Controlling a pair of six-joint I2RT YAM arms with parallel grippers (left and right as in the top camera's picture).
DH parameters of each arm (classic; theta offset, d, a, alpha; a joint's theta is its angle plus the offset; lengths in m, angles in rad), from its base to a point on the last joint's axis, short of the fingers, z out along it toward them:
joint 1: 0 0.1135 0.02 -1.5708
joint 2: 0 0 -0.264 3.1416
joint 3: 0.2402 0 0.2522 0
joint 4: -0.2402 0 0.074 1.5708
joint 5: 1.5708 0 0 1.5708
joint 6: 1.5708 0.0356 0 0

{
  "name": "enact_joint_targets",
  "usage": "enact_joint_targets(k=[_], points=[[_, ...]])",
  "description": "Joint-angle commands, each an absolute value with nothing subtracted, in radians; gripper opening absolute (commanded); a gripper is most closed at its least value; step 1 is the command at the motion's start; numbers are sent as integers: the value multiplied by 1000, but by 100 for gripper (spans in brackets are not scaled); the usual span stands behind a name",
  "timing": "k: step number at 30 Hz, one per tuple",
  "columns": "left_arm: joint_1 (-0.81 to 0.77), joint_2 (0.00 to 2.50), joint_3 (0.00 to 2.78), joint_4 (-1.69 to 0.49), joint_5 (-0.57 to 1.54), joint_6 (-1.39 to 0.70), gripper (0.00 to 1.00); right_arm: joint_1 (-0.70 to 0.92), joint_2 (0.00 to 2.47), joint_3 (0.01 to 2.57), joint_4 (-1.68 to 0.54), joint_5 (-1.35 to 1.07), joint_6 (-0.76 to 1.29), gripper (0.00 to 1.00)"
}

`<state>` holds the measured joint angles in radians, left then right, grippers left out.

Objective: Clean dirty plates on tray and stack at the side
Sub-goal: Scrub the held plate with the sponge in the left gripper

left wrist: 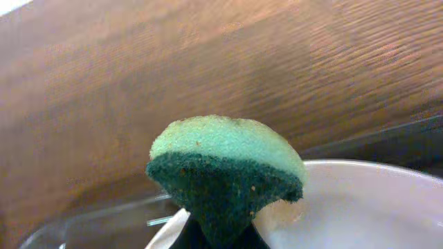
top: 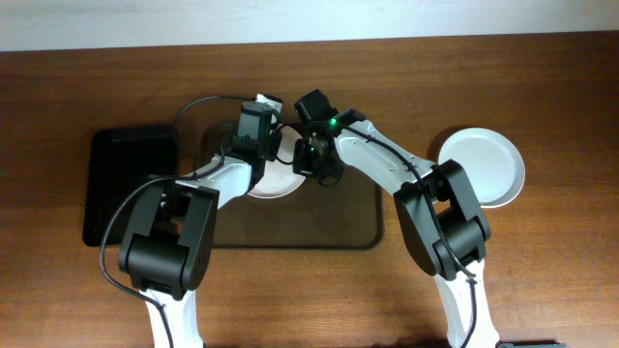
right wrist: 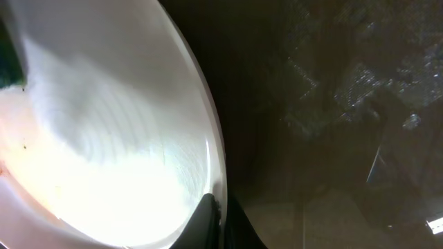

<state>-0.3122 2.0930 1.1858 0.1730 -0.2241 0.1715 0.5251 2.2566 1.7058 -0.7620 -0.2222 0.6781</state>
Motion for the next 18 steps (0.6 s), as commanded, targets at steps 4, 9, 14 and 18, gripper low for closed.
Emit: enact_joint_targets(k=[4, 9, 14, 18], points=[[-305, 2125, 1179, 67, -202, 241, 0, 530, 2284, 1698, -785, -206, 632, 4], [-287, 2124, 1184, -258, -202, 192, 1, 530, 2284, 1698, -785, -207, 632, 4], [-242, 2124, 1231, -558, -25, 139, 0, 530, 2284, 1698, -786, -207, 632, 4], [-191, 2124, 1319, -764, 194, 140, 0, 530, 2284, 1698, -785, -207, 632, 4]])
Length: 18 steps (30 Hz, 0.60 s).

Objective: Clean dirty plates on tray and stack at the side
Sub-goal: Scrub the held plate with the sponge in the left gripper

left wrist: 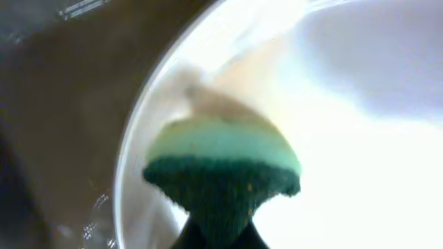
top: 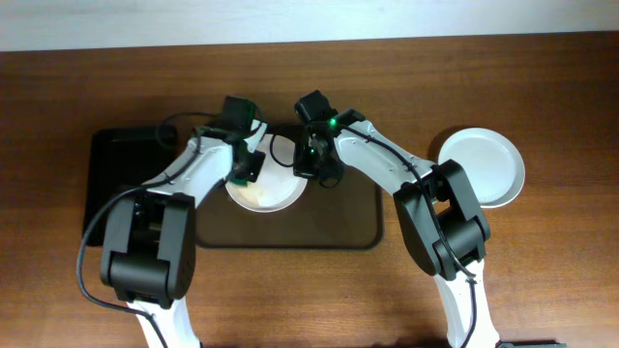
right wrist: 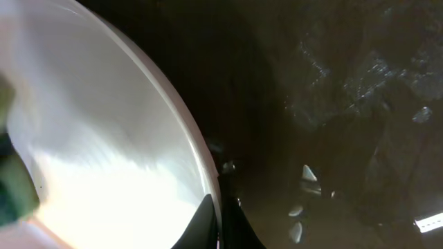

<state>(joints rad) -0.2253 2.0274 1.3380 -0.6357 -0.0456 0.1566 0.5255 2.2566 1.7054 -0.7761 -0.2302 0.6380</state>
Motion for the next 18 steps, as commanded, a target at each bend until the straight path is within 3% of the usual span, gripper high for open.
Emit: enact_joint_targets(k=[1, 5, 11, 16, 18], points=[[-182, 2124, 1335, -799, 222, 140, 0, 530, 2284, 1698, -786, -207, 632, 4], [-146, 2124, 1370, -833, 432, 140, 0, 530, 2284, 1698, -785, -207, 632, 4], [-149, 2146, 1369, -552, 413, 140, 0, 530, 2284, 1698, -793, -207, 632, 4], [-149, 2208, 1369, -407, 275, 139, 1, 530, 2284, 1698, -793, -207, 632, 4], [-149, 2211, 1369, -380, 62, 84, 0, 530, 2284, 1698, -794, -206, 632, 4]])
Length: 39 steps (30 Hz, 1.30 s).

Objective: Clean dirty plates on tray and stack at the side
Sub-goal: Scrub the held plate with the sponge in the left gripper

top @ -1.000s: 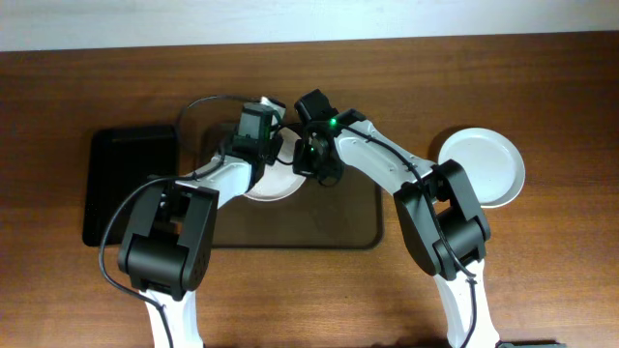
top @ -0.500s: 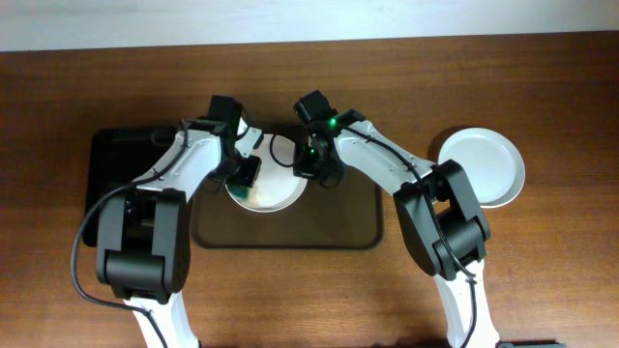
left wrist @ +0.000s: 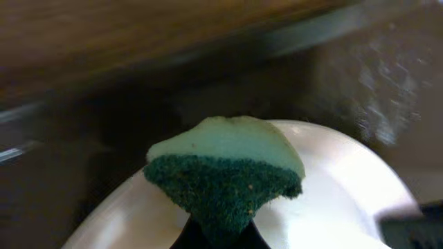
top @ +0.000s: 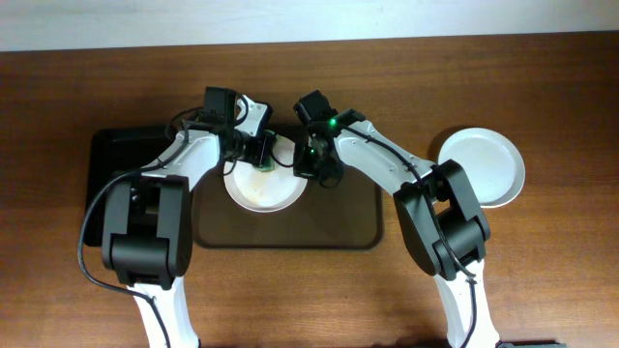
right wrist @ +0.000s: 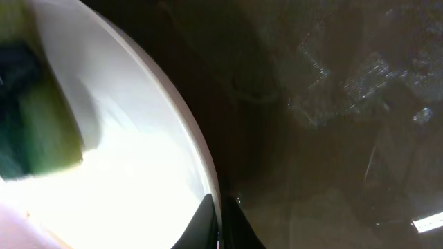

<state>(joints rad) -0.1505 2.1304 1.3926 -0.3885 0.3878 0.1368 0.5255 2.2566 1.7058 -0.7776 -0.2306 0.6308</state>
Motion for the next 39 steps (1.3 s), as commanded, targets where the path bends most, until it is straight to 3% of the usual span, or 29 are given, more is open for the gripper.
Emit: enact_joint_targets(k=[1, 4, 8, 12, 16, 18, 22, 30, 33, 38, 39], points=[[-149, 2211, 1370, -376, -26, 46, 1, 530, 2284, 1698, -794, -206, 632, 4], [-147, 2211, 1370, -436, -278, -68, 1, 530, 2284, 1698, -794, -206, 632, 4], [-149, 2211, 1370, -627, -270, -78, 0, 530, 2284, 1698, -792, -206, 632, 4], [-148, 2211, 1370, -793, -47, 65, 0, 530, 2284, 1698, -792, -206, 632, 4], [-148, 2211, 1370, -810, 444, 333, 1, 530, 2284, 1698, -793, -207, 628, 4], [-148, 2211, 1370, -778, 471, 335, 1, 530, 2284, 1698, -794, -207, 628, 4], [-146, 2211, 1370, -640, 427, 299, 0, 530, 2284, 1698, -796, -207, 628, 4], [-146, 2211, 1370, -415, -133, 119, 0, 530, 2284, 1698, -796, -206, 624, 4], [-146, 2211, 1370, -506, -334, -27, 1, 530, 2284, 1698, -796, -206, 624, 4], [-147, 2211, 1370, -734, -308, -34, 0, 530, 2284, 1698, -795, -206, 617, 4], [-147, 2211, 1370, -778, -217, 32, 0, 530, 2284, 1698, -795, -206, 617, 4]])
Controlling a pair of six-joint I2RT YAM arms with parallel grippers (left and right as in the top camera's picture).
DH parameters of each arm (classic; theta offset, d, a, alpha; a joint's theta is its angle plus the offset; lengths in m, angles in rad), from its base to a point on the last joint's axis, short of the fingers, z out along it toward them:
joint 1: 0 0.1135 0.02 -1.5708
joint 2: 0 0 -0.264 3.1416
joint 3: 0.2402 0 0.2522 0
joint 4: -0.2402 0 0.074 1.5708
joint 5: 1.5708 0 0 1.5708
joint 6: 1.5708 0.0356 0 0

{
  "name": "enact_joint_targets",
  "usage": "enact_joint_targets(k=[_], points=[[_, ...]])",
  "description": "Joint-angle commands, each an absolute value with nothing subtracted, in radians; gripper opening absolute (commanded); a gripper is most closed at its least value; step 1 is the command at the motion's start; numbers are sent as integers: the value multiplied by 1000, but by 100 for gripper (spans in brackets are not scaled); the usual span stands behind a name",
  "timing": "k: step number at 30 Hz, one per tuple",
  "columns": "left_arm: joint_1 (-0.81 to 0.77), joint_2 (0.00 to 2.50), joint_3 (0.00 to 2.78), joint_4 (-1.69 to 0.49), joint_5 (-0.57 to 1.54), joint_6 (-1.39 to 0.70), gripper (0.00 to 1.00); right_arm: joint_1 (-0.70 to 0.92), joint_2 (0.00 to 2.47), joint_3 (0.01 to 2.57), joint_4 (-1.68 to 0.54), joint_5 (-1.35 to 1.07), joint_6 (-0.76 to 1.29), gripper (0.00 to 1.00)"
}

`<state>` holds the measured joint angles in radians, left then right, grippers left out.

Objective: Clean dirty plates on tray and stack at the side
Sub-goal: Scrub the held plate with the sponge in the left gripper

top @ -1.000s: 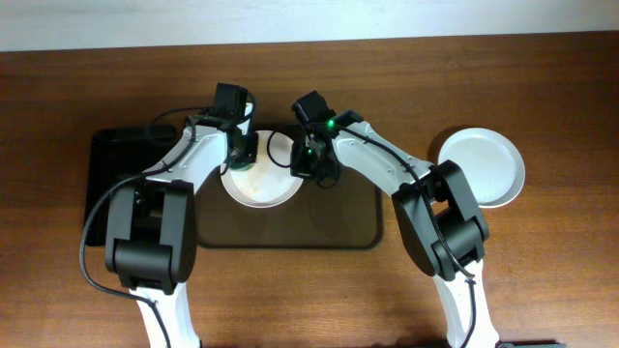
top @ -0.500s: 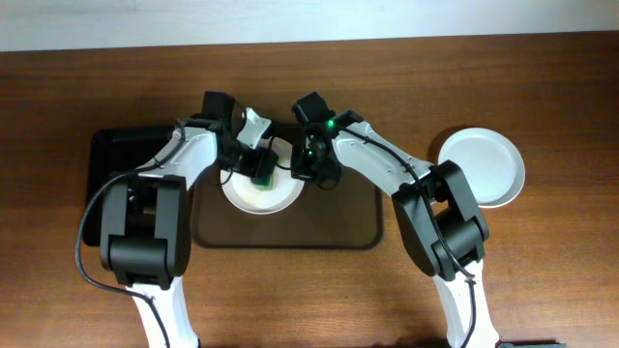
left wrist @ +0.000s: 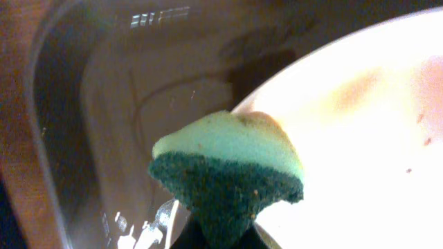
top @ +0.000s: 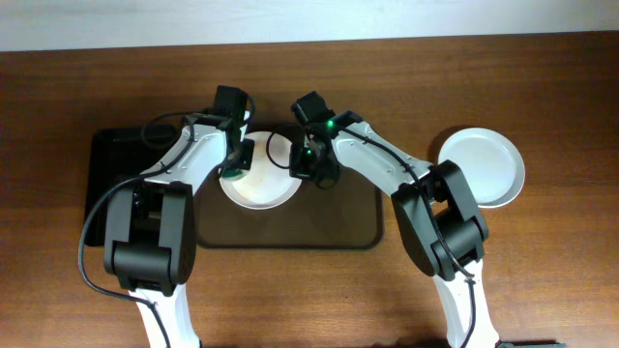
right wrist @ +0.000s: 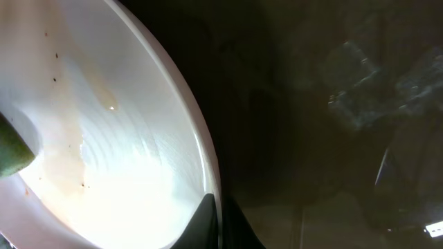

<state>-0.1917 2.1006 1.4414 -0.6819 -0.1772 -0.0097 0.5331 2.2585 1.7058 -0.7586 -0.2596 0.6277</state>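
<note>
A white plate (top: 259, 188) with brownish smears and crumbs lies on the dark tray (top: 348, 217). My right gripper (top: 308, 166) is shut on the plate's right rim (right wrist: 208, 173), one finger on each side. My left gripper (top: 235, 164) is shut on a green sponge (left wrist: 228, 173), which sits at the plate's left edge (left wrist: 332, 138). The sponge (right wrist: 12, 149) also peeks in at the left of the right wrist view. A clean white plate (top: 484, 164) rests on the table at the right.
A black rectangular tray (top: 121, 184) lies at the far left. A clear curved container wall (left wrist: 62, 138) shows beside the sponge. The wooden table (top: 542, 280) surrounds everything.
The sponge has moved from the plate's upper middle to its left edge. My right gripper still holds the rim in the same place.
The sponge was first at the plate's top edge, then at its left side, then near the upper middle, and now back at the left edge. My right gripper stayed shut on the right rim throughout.
</note>
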Motion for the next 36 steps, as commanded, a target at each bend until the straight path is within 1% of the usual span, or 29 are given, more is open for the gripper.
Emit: enact_joint_targets(k=[1, 5, 7, 11, 12, 13, 14, 16, 19, 21, 24, 28, 30, 32, 34, 36], points=[[-147, 2211, 1370, -796, -131, 89, 0, 530, 2284, 1698, -794, -206, 617, 4], [-147, 2211, 1370, -812, 301, 322, 1, 530, 2284, 1698, -794, -206, 617, 4], [-147, 2211, 1370, -799, 383, 380, 0, 530, 2284, 1698, -794, -206, 617, 4], [-147, 2211, 1370, -713, 374, 378, 0, 530, 2284, 1698, -793, -206, 617, 4], [-147, 2211, 1370, -677, 351, 348, 1, 530, 2284, 1698, -793, -206, 617, 4], [-147, 2211, 1370, -637, 303, 293, 1, 530, 2284, 1698, -793, -206, 617, 4], [-147, 2211, 1370, -571, 200, 205, 0, 530, 2284, 1698, -793, -206, 617, 4], [-147, 2211, 1370, -505, 88, 136, 1, 530, 2284, 1698, -793, -206, 617, 4], [-147, 2211, 1370, -447, -40, 97, 1, 530, 2284, 1698, -793, -206, 617, 4], [-147, 2211, 1370, -463, -94, 97, 0, 530, 2284, 1698, -793, -206, 617, 4], [-147, 2211, 1370, -586, -183, 37, 1, 530, 2284, 1698, -793, -206, 617, 4], [-147, 2211, 1370, -748, -167, 38, 1, 530, 2284, 1698, -793, -206, 617, 4], [-147, 2211, 1370, -822, -99, 61, 0, 530, 2284, 1698, -793, -206, 617, 4], [-147, 2211, 1370, -879, 12, 112, 1, 530, 2284, 1698, -793, -207, 617, 4], [-147, 2211, 1370, -912, 166, 201, 1, 530, 2284, 1698, -793, -207, 617, 4], [-147, 2211, 1371, -914, 241, 220, 0, 530, 2284, 1698, -796, -207, 616, 4]])
